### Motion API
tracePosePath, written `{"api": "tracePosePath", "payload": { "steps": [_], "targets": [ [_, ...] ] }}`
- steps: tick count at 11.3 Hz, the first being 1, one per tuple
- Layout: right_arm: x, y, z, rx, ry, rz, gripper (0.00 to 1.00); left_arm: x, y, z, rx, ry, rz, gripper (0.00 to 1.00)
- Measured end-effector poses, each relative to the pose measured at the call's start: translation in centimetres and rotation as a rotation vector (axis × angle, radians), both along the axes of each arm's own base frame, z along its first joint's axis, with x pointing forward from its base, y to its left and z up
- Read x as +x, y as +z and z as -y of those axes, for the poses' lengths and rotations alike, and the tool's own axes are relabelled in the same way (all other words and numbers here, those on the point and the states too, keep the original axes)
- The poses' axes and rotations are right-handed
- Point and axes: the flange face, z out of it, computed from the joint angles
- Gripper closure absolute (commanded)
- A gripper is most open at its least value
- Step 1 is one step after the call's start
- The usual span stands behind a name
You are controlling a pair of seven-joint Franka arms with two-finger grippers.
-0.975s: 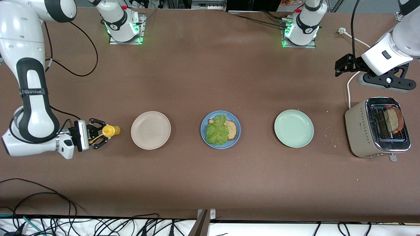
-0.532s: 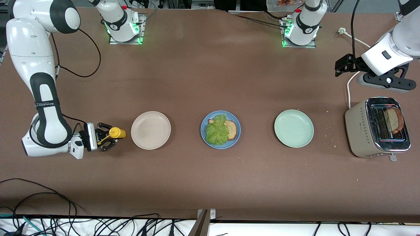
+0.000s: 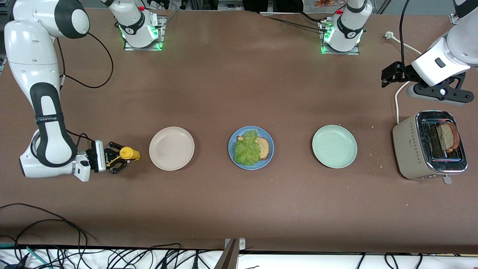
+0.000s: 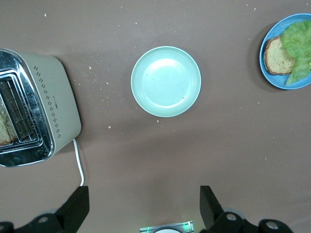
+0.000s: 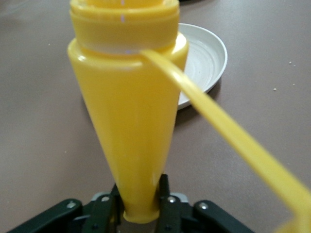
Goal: Make sandwich in blue plate with both arms
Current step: 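Set the bottle down, open the right gripper and withdraw it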
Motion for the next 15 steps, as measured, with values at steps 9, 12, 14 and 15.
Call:
{"api": "tracePosePath", "payload": {
  "steps": [9,12,14,15],
  "targets": [
    [-0.1,-0.3,3.1,-0.022,0.021,0.070,0.00,0.0,0.0,0.0,0.000,0.001,0.000,0.00],
    [0.0,0.2,5.0,-0.063,0.026,0.083,0.00,0.1,0.0,-0.6,0.000,0.011,0.000,0.00],
    [0.4,1.7,6.5,-0.079,0.034,0.095,0.00,0.1,0.0,-1.2,0.000,0.022,-0.001,0.00],
    [0.8,2.9,6.8,-0.081,0.047,0.104,0.00,0.2,-0.1,-1.5,0.000,0.027,-0.003,0.00]
  ]
}}
